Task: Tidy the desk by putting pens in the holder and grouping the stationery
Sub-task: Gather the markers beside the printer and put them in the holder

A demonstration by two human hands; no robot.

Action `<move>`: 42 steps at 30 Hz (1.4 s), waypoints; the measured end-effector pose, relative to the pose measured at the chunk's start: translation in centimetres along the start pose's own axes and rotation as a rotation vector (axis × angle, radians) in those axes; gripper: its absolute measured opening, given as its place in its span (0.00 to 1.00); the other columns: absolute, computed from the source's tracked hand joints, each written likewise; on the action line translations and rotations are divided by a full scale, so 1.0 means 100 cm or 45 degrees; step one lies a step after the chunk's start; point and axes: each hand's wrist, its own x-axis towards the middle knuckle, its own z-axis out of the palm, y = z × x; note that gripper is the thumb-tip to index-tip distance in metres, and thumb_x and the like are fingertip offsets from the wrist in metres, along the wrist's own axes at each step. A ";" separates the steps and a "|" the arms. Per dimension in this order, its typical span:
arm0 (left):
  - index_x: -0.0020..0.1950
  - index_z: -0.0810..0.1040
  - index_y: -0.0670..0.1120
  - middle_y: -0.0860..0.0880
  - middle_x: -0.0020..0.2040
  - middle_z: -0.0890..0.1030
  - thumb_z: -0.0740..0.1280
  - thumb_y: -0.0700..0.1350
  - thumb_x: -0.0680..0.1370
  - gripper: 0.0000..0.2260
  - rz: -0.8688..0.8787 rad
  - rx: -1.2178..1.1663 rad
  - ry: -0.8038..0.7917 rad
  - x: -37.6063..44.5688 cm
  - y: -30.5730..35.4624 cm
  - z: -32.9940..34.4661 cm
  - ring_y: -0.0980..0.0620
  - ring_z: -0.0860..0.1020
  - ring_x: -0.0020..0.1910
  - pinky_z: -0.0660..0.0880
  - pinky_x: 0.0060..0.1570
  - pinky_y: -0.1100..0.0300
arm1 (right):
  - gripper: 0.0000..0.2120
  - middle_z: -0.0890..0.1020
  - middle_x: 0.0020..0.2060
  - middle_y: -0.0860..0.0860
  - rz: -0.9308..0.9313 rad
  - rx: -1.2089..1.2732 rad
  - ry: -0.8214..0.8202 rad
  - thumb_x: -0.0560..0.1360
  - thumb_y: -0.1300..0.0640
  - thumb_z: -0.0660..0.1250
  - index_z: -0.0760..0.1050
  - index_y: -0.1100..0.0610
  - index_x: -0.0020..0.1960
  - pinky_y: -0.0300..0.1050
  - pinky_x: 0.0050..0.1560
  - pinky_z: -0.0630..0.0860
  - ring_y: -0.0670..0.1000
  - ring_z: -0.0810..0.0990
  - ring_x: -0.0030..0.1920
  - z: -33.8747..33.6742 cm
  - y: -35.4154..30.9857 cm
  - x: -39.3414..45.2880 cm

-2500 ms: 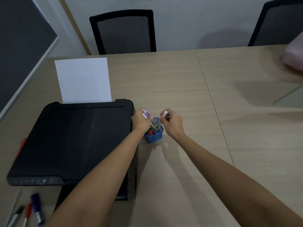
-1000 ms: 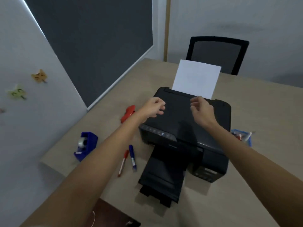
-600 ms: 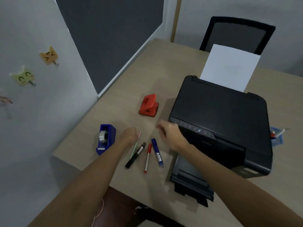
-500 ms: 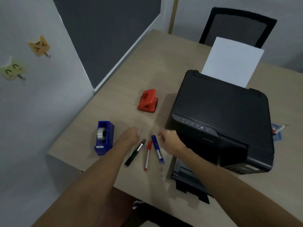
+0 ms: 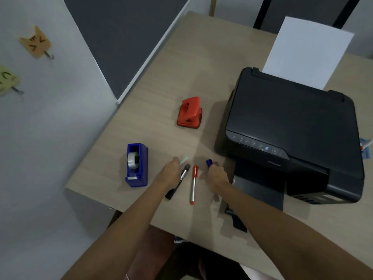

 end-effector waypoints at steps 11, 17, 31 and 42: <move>0.62 0.68 0.38 0.36 0.58 0.77 0.60 0.46 0.80 0.15 -0.182 -0.128 0.079 -0.015 -0.005 0.007 0.36 0.76 0.57 0.74 0.55 0.49 | 0.17 0.80 0.48 0.57 -0.011 0.248 -0.023 0.75 0.47 0.67 0.75 0.61 0.52 0.48 0.47 0.76 0.57 0.80 0.50 0.021 -0.015 -0.014; 0.47 0.71 0.43 0.46 0.40 0.73 0.56 0.45 0.81 0.08 -0.219 -0.630 0.038 -0.025 0.003 -0.046 0.47 0.71 0.41 0.67 0.44 0.55 | 0.13 0.81 0.55 0.59 -0.153 0.072 -0.149 0.79 0.55 0.61 0.74 0.62 0.57 0.51 0.56 0.77 0.60 0.80 0.56 0.011 -0.019 -0.024; 0.48 0.72 0.46 0.46 0.44 0.80 0.53 0.41 0.84 0.09 0.557 -1.502 -0.113 -0.050 0.295 -0.159 0.51 0.82 0.45 0.76 0.48 0.56 | 0.09 0.85 0.38 0.54 -0.518 0.897 0.355 0.76 0.56 0.61 0.73 0.62 0.50 0.44 0.39 0.73 0.49 0.81 0.39 -0.260 0.088 -0.099; 0.59 0.67 0.42 0.42 0.50 0.78 0.52 0.39 0.84 0.07 0.500 -1.381 -0.121 -0.018 0.523 0.008 0.43 0.77 0.53 0.75 0.58 0.51 | 0.11 0.69 0.30 0.51 -0.029 1.619 0.613 0.75 0.62 0.67 0.68 0.55 0.36 0.42 0.35 0.66 0.48 0.67 0.31 -0.359 0.351 -0.019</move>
